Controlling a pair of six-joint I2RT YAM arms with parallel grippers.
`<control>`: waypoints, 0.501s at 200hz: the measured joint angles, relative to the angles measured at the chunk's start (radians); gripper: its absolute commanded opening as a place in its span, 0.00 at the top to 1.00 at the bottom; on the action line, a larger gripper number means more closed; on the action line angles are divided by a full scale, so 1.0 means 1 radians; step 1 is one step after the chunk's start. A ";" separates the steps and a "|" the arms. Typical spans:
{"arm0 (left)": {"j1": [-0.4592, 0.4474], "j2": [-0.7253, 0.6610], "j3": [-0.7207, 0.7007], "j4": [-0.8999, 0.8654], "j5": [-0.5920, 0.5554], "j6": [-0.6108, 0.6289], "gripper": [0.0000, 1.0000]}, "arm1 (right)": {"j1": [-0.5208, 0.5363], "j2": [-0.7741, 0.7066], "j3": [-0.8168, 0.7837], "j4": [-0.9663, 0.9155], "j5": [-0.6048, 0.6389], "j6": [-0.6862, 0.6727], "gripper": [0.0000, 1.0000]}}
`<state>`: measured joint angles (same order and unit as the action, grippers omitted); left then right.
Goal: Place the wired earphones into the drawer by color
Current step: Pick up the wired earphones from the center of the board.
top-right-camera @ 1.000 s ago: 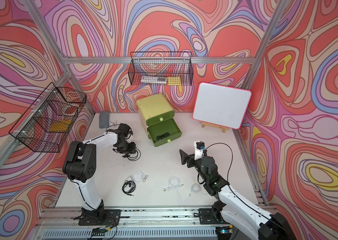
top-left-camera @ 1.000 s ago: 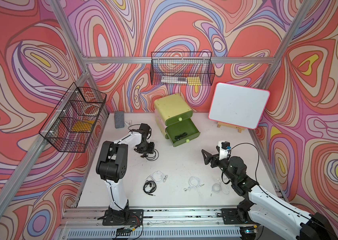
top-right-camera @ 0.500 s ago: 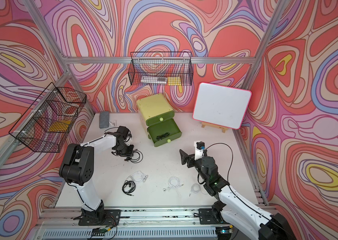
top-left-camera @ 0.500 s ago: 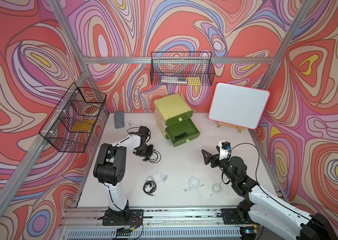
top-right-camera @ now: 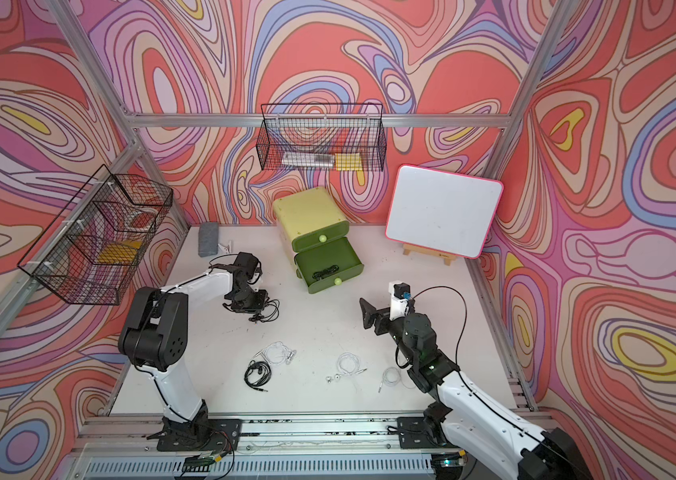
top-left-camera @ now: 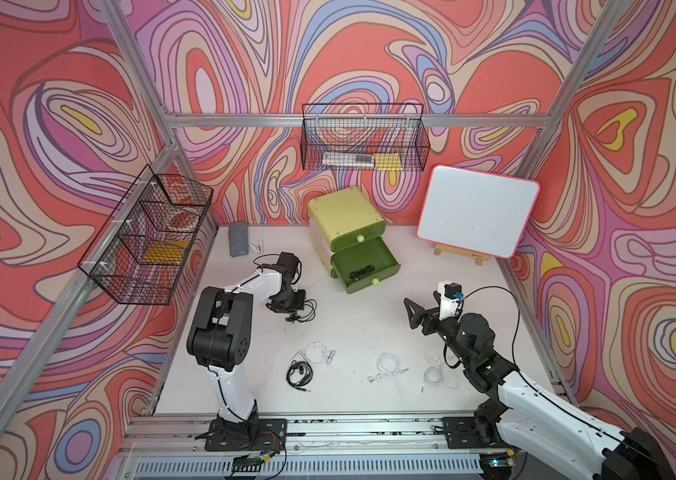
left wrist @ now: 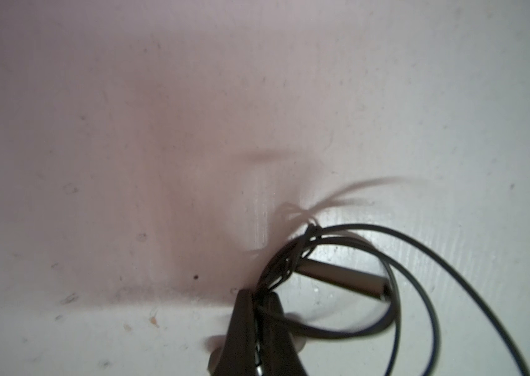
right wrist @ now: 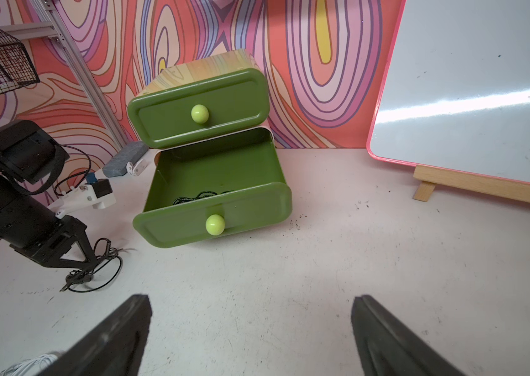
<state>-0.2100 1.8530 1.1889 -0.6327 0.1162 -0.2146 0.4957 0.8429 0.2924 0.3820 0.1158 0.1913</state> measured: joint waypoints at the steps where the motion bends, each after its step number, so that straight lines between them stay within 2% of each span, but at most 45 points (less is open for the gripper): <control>1: 0.000 0.000 0.000 0.000 0.000 0.000 1.00 | 0.000 0.000 0.000 0.000 0.000 0.000 0.02; 100: -0.016 -0.144 -0.026 0.000 -0.058 -0.019 1.00 | 0.000 -0.003 0.000 0.000 0.000 0.000 0.02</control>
<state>-0.2256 1.7092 1.1633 -0.6327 0.0586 -0.2337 0.4957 0.8394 0.2924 0.3820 0.1162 0.1913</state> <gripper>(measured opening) 0.048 0.982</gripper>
